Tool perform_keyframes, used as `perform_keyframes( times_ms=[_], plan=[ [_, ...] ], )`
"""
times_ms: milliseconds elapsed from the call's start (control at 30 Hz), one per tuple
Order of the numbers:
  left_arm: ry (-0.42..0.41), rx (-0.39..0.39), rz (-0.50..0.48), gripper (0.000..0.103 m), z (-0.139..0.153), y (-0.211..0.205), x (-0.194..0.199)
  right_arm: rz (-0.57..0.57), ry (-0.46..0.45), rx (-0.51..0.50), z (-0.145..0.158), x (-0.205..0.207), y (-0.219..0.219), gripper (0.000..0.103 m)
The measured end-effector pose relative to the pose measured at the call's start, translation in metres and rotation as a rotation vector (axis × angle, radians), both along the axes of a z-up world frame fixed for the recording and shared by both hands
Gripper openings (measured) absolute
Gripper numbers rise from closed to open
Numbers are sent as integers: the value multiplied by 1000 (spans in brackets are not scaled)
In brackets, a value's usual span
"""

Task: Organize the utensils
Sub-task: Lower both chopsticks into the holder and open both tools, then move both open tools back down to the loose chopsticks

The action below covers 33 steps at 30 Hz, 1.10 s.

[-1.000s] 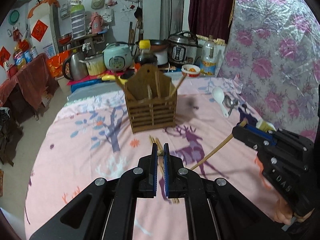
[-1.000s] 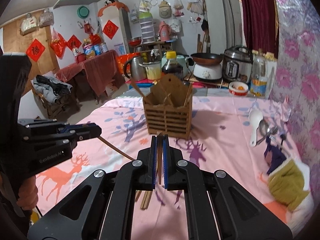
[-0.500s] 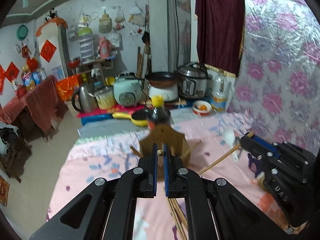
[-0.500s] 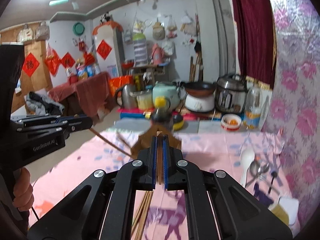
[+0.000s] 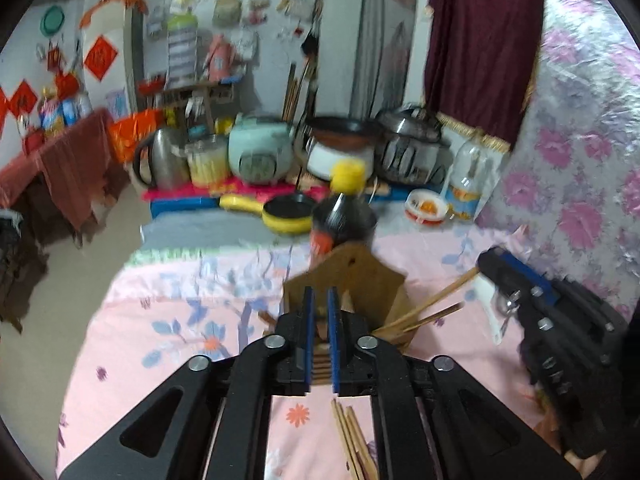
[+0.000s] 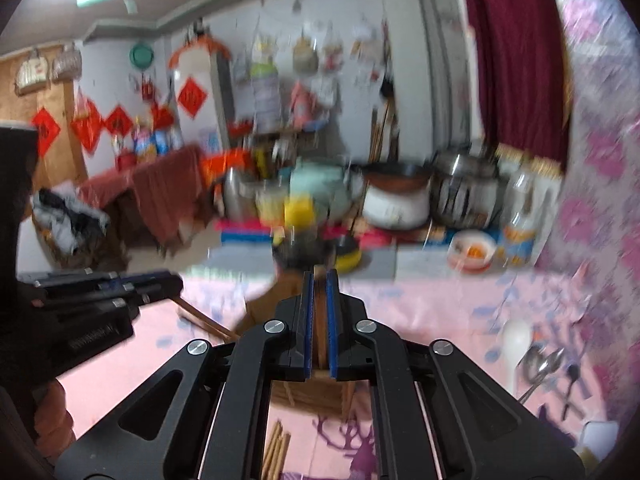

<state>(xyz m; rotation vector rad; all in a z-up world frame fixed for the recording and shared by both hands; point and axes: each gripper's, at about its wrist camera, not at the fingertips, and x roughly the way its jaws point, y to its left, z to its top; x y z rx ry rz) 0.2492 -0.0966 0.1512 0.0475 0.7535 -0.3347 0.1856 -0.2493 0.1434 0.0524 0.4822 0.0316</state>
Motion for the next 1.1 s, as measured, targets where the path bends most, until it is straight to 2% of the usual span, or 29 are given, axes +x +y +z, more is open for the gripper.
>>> perform_keyframes(
  times_ms=[67, 133, 233, 300, 367, 400, 467, 500, 567, 667, 767, 900, 1067, 1100],
  plan=[
    [16, -4, 19, 45, -10, 7, 3, -19, 52, 25, -12, 7, -6, 11],
    [-1, -5, 36, 52, -11, 15, -1, -15, 46, 70, -11, 1, -13, 11],
    [-19, -25, 56, 62, -3, 29, -11, -33, 2, 73, 5, -19, -18, 14],
    [-38, -40, 78, 71, 3, 40, -21, -35, -15, 81, 14, -34, -20, 20],
    [-59, -45, 102, 81, 9, 51, -37, -35, -26, 91, 19, -45, -20, 32],
    [-64, -46, 108, 82, 10, 52, -42, -37, -36, 97, 21, -56, -20, 35],
    [-68, -48, 119, 87, 9, 59, -61, -39, -49, 98, 22, -72, -19, 50],
    [-67, -47, 121, 88, 9, 61, -67, -43, -55, 97, 21, -80, -18, 54],
    [-57, -41, 123, 91, 2, 66, -84, -44, -69, 100, 18, -102, -13, 67],
    [-19, -40, 118, 94, -18, 72, -111, -26, -70, 114, 6, -130, -7, 82],
    [37, -46, 119, 95, -49, 78, -131, -3, -36, 110, -19, -155, -2, 89],
    [127, -46, 118, 95, -101, 83, -154, 12, 56, 111, -68, -175, 0, 91],
    [251, -10, 125, 95, -165, 84, -163, -20, 197, 89, -128, -173, -6, 91],
    [271, -6, 124, 95, -171, 85, -162, -21, 225, 89, -135, -171, -7, 91]
  ],
)
